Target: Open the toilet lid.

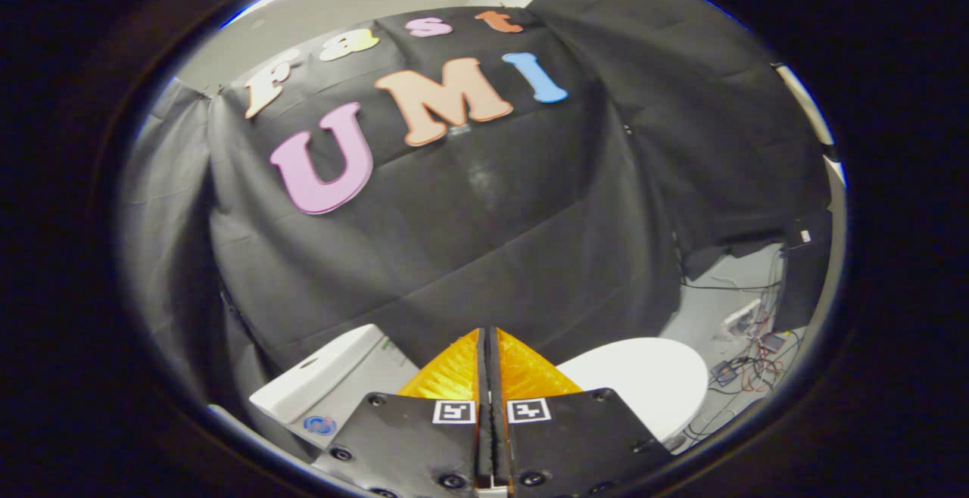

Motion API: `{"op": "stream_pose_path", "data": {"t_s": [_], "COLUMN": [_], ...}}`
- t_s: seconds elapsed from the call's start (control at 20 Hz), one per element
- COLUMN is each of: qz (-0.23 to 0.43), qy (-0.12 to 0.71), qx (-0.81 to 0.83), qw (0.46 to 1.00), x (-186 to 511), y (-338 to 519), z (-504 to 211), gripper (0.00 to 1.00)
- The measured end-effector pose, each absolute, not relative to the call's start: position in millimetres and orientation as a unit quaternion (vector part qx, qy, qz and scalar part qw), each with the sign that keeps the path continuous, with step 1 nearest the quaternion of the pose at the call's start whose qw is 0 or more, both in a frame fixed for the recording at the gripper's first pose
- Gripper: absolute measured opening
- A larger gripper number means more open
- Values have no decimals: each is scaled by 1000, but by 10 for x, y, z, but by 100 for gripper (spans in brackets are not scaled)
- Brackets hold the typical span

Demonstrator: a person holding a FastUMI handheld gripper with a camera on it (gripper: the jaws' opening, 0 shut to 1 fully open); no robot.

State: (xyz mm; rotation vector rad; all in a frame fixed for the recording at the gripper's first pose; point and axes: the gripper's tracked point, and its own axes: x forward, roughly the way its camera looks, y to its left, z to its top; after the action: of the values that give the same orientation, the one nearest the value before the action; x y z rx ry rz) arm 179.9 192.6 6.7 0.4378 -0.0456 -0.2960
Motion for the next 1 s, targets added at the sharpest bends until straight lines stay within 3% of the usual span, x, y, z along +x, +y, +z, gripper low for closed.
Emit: {"op": "stream_pose_path", "data": {"t_s": [0.35, 0.65, 1.0], "qz": [-24, 123, 184], "qy": [-48, -22, 31], "qx": [166, 67, -20], "qw": [985, 990, 982], "x": [2172, 2278, 2301], "y": [2990, 4063, 4597], "z": [471, 358, 86], "gripper": [1, 1, 1]}}
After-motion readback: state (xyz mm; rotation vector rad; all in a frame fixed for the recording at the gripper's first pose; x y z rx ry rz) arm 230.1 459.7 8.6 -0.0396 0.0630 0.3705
